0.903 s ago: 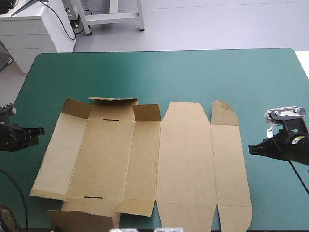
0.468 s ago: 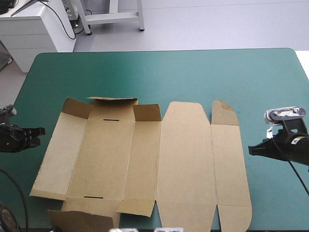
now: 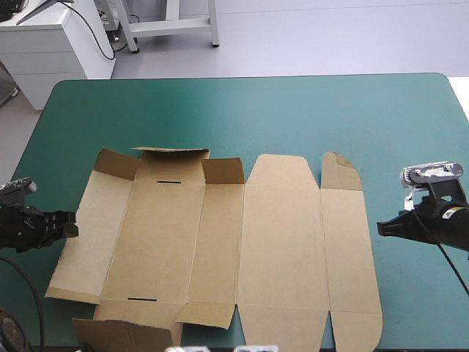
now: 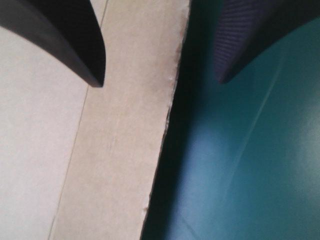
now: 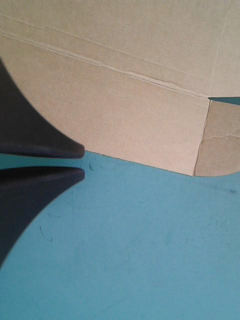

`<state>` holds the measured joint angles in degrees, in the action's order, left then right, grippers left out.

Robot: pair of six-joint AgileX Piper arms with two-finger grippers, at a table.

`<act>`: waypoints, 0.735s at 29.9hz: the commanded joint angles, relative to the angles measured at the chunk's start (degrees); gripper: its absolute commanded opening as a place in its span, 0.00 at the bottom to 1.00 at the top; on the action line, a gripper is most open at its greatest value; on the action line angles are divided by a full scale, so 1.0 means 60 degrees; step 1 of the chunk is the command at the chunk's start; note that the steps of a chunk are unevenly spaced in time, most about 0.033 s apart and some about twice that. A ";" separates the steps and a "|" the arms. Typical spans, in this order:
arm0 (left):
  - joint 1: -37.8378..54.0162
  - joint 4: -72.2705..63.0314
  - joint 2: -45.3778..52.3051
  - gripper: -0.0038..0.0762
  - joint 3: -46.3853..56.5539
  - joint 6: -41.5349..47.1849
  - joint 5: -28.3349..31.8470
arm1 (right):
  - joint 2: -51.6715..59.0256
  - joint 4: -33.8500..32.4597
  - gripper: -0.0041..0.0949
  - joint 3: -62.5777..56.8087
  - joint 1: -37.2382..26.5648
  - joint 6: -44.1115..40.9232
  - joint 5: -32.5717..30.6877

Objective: Fold the box

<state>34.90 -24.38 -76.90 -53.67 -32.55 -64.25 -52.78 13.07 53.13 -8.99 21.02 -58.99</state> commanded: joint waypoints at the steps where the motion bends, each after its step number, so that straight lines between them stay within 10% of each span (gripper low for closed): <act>1: 0.0011 0.0122 0.0143 0.62 -0.0137 -0.0090 -0.0031 | 0.0115 0.0159 0.09 0.0227 -0.0057 0.0157 0.0412; 22: 0.0011 -0.1630 -0.1214 0.62 -0.0137 -0.1700 -0.1676 | 0.0115 0.0218 0.09 0.0227 -0.0057 0.0187 0.0394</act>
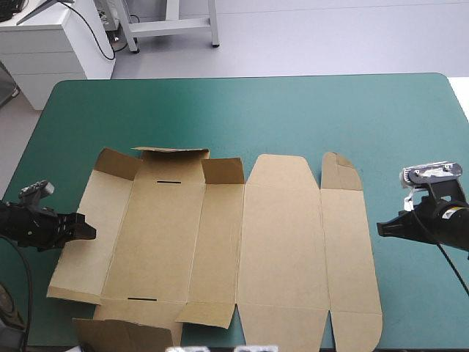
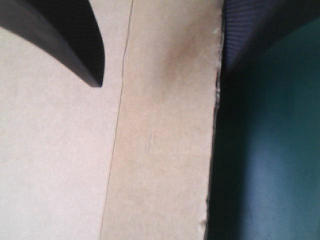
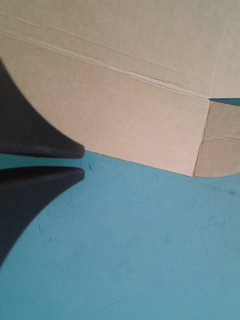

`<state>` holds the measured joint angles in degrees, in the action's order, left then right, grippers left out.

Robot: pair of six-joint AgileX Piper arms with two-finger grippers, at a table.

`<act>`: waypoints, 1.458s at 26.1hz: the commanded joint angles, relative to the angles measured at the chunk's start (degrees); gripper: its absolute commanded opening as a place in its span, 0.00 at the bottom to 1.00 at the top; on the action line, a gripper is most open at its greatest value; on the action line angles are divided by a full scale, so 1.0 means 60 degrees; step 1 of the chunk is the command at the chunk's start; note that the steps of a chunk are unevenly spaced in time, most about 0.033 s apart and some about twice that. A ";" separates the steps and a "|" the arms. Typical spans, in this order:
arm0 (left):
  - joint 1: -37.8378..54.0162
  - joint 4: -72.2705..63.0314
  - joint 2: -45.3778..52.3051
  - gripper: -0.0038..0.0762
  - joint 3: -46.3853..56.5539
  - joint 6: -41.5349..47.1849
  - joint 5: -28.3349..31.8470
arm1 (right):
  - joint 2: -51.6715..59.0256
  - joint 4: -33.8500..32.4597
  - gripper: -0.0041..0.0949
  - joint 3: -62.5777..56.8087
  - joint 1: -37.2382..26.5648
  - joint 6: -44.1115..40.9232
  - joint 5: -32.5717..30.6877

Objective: Fold the box

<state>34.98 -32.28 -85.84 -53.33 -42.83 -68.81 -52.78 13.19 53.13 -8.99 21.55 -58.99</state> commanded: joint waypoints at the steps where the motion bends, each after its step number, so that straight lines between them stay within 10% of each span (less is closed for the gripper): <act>1: -0.0003 -0.0314 0.0276 0.62 -0.0179 0.0083 -0.0916 | 0.0115 0.0198 0.09 0.0227 -0.0057 0.0098 0.0394; 18: -0.0020 -0.1078 0.0276 0.61 0.0960 -0.0684 -0.0907 | 0.0115 0.0436 0.08 0.0227 -0.0057 0.0183 0.0394; 33: -0.0571 0.0243 0.0258 0.04 0.0350 -0.0816 -0.0913 | 0.0115 0.0436 0.06 0.0227 -0.0057 0.0205 0.0316; 38: -0.1755 0.0377 -0.0381 0.04 0.0350 -0.0395 -0.0788 | 0.0115 0.0436 0.06 0.0227 -0.0057 0.0205 0.0280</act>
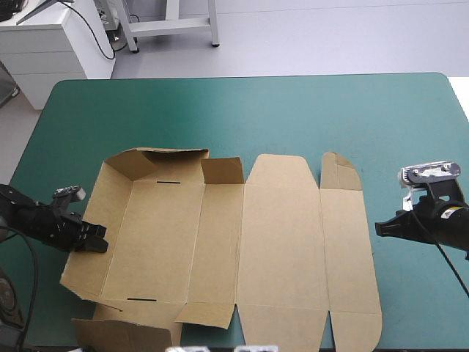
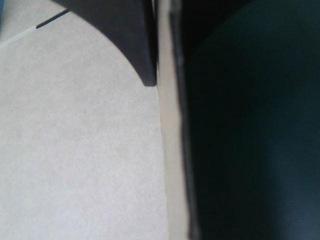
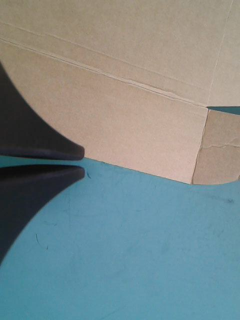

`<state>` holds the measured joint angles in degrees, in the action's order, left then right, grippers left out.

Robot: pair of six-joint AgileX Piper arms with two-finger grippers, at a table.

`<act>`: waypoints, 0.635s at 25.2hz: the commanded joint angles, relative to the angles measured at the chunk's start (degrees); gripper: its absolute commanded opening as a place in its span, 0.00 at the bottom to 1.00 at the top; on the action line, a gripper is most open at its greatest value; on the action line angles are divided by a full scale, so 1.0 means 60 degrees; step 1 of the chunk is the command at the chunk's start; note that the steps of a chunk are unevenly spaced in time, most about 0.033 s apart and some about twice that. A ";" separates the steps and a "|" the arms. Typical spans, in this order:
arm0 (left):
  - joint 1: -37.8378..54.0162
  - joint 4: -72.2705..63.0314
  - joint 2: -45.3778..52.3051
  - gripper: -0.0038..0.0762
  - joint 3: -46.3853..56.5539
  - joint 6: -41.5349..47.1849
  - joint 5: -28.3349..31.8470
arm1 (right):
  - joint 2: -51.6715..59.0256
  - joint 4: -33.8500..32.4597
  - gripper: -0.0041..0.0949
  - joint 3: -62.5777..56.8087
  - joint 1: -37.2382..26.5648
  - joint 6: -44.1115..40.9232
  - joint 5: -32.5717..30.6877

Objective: Fold the box

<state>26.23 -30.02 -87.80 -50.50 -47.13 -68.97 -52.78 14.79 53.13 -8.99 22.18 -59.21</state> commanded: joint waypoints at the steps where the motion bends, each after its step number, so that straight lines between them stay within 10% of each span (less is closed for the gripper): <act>1: -0.0302 0.0063 -0.0176 0.04 -0.0122 0.0466 -0.0702 | 0.0115 0.0149 0.06 0.0227 -0.0057 0.0101 0.0291; 16: -0.1128 0.0280 -0.0244 0.04 -0.1501 0.0173 -0.0097 | 0.0115 0.0167 0.06 0.0227 -0.0057 0.0101 0.0240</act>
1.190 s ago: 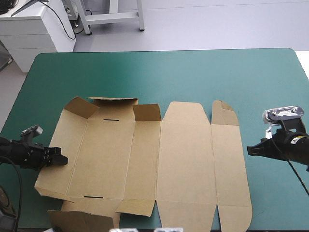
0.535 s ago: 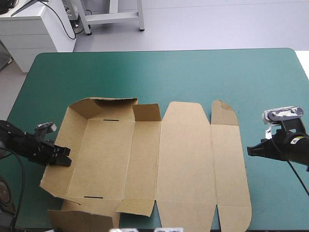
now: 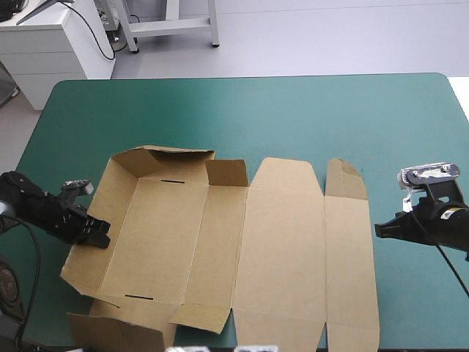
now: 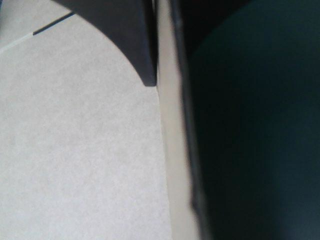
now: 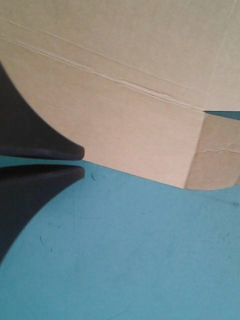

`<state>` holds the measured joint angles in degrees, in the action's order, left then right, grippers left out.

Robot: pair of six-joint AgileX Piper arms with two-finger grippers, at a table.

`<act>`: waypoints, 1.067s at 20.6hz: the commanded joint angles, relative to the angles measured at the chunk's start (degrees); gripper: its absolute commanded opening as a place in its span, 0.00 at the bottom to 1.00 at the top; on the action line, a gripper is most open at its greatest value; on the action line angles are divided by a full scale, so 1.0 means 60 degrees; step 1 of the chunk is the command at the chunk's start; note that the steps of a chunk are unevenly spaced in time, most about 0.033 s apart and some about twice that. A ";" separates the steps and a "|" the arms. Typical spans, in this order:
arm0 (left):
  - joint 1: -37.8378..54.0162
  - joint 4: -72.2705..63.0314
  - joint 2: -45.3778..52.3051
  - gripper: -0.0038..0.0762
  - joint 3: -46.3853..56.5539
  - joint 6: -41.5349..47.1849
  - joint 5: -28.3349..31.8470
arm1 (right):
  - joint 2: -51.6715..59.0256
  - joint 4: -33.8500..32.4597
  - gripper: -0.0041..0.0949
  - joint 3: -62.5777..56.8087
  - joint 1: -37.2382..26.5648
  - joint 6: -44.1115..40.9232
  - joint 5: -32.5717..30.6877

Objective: Fold the box

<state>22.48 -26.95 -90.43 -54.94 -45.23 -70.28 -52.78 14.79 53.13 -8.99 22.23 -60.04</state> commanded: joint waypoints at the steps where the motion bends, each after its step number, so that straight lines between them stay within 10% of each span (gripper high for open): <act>1: -0.0742 -0.0164 0.0194 0.04 -0.1093 -0.0199 0.0194 | 0.0115 0.0167 0.06 0.0227 -0.0057 0.0093 0.0379; 10: -0.4570 0.1652 0.0194 0.04 -0.4564 -0.1503 0.3457 | 0.0115 0.0442 0.06 0.0227 -0.0057 0.0042 0.0213; 16: -0.7448 0.3536 0.0194 0.04 -0.4994 -0.2215 0.7731 | 0.0115 0.0566 0.06 0.0227 -0.0057 0.0000 0.0060; 22: -0.9096 0.4853 0.0194 0.04 -0.4994 -0.2207 0.8586 | 0.0115 0.0986 0.06 0.0227 -0.0057 0.0000 0.0060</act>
<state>-29.84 0.00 -91.74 -82.60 -59.40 -24.48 -52.78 18.78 53.13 -8.99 21.96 -61.38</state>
